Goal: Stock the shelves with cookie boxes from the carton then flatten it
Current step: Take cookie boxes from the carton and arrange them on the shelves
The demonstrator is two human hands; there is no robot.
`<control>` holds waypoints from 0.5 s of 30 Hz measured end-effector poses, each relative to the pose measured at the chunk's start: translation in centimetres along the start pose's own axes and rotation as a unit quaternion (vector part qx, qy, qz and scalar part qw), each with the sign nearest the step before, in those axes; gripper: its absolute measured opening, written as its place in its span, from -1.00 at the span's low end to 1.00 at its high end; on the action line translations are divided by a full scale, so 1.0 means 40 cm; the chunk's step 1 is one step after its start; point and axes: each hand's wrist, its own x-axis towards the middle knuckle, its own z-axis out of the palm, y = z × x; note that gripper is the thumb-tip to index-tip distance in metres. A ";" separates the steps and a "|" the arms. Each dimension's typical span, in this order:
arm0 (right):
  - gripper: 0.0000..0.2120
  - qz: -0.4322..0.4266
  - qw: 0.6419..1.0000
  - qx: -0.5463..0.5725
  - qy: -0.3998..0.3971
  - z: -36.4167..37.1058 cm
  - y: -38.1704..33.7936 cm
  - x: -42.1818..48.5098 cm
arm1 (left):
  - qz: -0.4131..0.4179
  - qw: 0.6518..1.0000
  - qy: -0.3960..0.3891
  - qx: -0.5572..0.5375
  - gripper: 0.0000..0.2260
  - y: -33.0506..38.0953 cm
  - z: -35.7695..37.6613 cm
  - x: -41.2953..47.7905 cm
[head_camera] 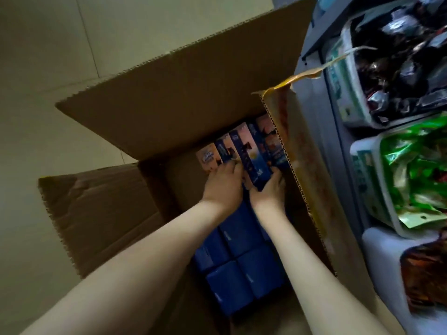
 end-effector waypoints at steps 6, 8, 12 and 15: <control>-0.29 -0.050 0.993 -0.099 0.043 0.038 0.039 0.052 | 0.103 0.982 0.002 0.156 -0.49 0.013 0.058 0.057; -0.26 -0.066 0.987 -0.138 0.054 0.041 0.049 0.057 | 0.098 0.978 -0.011 0.184 -0.47 0.006 0.068 0.058; -0.23 -0.072 0.981 -0.173 0.041 0.039 0.051 0.070 | 0.082 0.976 -0.007 0.201 -0.44 0.005 0.068 0.044; -0.24 -0.060 0.989 -0.134 0.021 0.040 0.043 0.080 | 0.048 0.983 0.015 0.175 -0.42 -0.002 0.070 0.027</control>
